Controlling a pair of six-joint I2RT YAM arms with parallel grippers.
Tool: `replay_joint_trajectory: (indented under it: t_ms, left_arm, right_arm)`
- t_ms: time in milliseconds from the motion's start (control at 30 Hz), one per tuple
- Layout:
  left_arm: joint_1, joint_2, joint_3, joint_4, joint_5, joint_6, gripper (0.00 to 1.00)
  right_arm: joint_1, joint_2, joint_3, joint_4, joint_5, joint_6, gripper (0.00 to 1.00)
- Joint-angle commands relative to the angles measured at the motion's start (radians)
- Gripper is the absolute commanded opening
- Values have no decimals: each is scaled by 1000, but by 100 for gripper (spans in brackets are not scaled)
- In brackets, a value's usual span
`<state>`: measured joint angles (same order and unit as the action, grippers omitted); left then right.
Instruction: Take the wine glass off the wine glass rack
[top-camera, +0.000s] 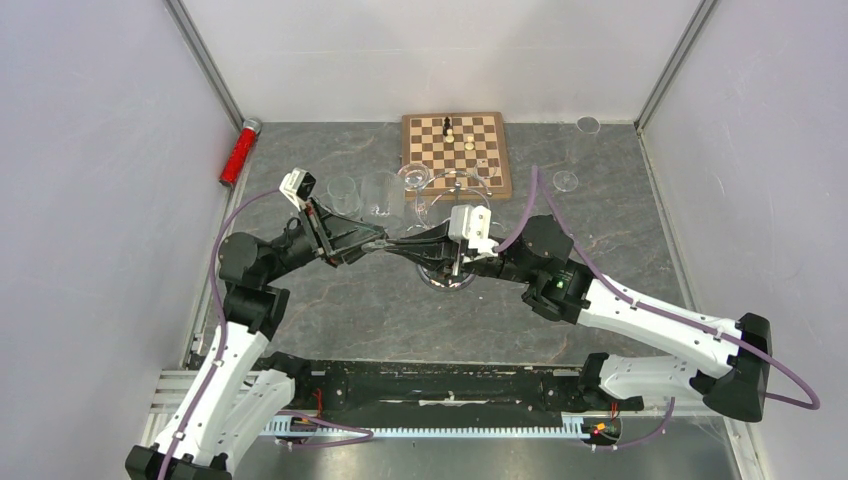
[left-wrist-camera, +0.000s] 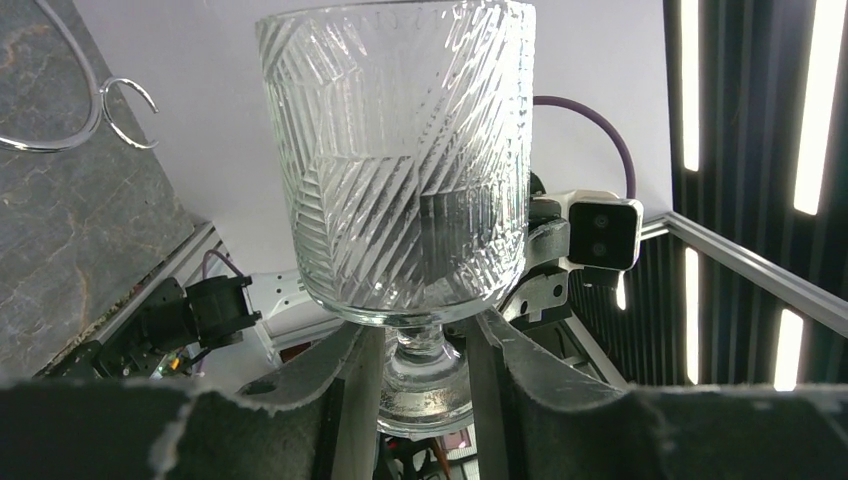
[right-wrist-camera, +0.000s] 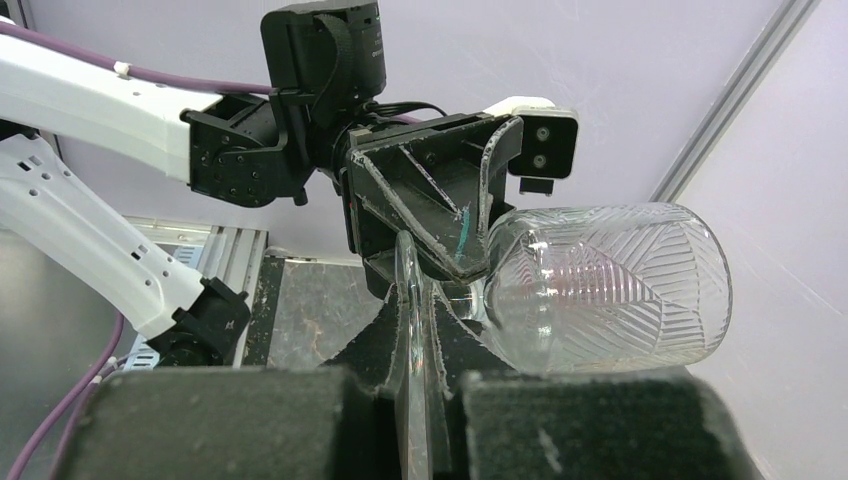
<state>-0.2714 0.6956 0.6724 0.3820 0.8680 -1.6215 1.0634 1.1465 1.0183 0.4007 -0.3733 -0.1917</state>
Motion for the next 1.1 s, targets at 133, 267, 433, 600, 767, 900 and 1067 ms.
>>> replay_joint_trajectory:
  t_ms: [133, 267, 433, 600, 767, 900, 1067]
  left_arm:
    - [-14, 7, -3, 237, 87, -69, 4]
    - [-17, 12, -11, 277, 94, -76, 2]
    - [-18, 23, -29, 354, 100, -103, 2]
    - [-18, 23, -31, 365, 105, -85, 2]
    - [-18, 23, -44, 359, 103, -62, 2]
    - [-18, 24, -49, 347, 103, -40, 2]
    - [-17, 27, -48, 337, 102, -10, 2]
  right_arm:
    - [6, 24, 17, 96, 36, -6, 0]
    - [4, 25, 17, 92, 43, -6, 0]
    - [4, 27, 17, 86, 54, -6, 0]
    - [5, 31, 25, 77, 68, 4, 0]
    - [4, 27, 33, 52, 75, 11, 8]
    - [5, 8, 26, 49, 81, 14, 25]
    - [4, -19, 28, 23, 83, 15, 34]
